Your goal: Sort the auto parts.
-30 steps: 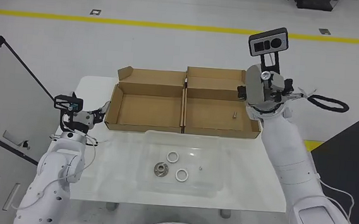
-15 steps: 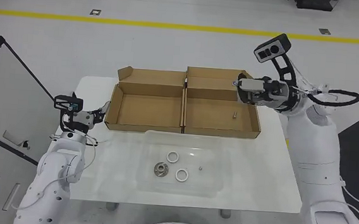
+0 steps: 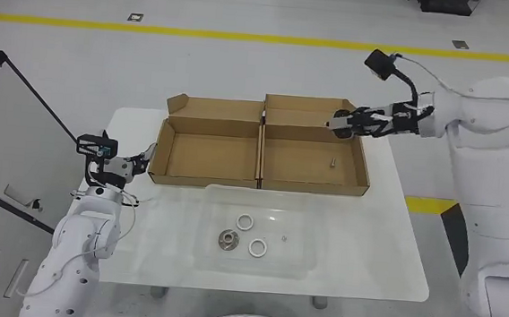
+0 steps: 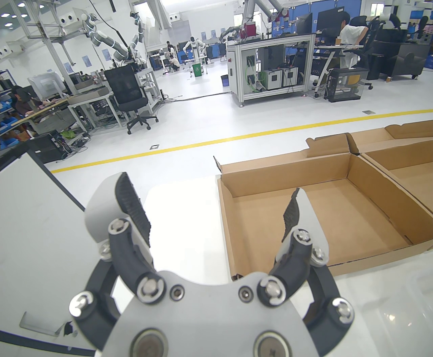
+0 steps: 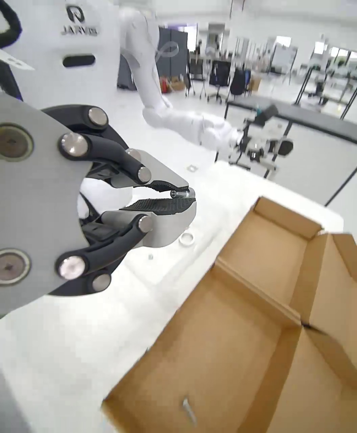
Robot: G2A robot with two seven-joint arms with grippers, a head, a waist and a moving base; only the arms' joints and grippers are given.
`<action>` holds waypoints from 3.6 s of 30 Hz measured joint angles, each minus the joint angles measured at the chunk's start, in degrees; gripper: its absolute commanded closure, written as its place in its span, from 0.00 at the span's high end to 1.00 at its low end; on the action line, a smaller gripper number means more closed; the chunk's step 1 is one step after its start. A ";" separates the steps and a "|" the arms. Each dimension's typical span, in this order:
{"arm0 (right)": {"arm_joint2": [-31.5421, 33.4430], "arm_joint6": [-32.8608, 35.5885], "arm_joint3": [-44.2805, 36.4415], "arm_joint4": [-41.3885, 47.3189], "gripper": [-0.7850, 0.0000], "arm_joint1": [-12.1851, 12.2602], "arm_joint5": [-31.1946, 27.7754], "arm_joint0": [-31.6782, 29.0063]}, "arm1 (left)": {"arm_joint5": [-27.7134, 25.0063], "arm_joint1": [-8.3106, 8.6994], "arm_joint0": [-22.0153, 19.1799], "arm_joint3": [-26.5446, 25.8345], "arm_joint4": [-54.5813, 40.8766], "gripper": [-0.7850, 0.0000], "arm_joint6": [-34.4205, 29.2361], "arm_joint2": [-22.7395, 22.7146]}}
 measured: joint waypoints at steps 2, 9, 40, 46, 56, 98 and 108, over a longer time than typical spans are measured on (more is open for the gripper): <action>-4.64 0.00 2.34 -4.86 0.00 0.64 -1.90 2.93 | 0.00 0.00 0.00 0.00 0.00 1.00 0.00 0.00; -18.01 0.00 8.77 -13.58 0.00 0.40 -4.88 9.44 | 0.00 0.00 0.00 0.00 0.00 1.00 0.00 0.00; -39.38 -12.72 30.21 -32.25 0.00 -7.04 2.62 11.26 | 0.00 0.00 0.00 0.00 0.00 1.00 0.00 0.00; -40.11 -13.09 32.70 -33.25 0.00 -7.79 2.79 10.58 | 0.00 0.00 0.00 0.00 0.00 1.00 0.00 0.00; -40.69 -13.70 35.75 -33.71 0.00 -9.23 2.92 10.47 | 0.00 0.00 0.00 0.00 0.00 1.00 0.00 0.00; -23.12 -4.94 20.12 -26.82 1.00 -4.98 -5.85 10.28 | 0.00 0.00 0.00 0.00 0.00 1.00 0.00 0.00; -16.14 0.01 -0.02 -17.05 1.00 -1.06 -9.73 3.32 | 0.00 0.00 0.00 0.00 0.00 1.00 0.00 0.00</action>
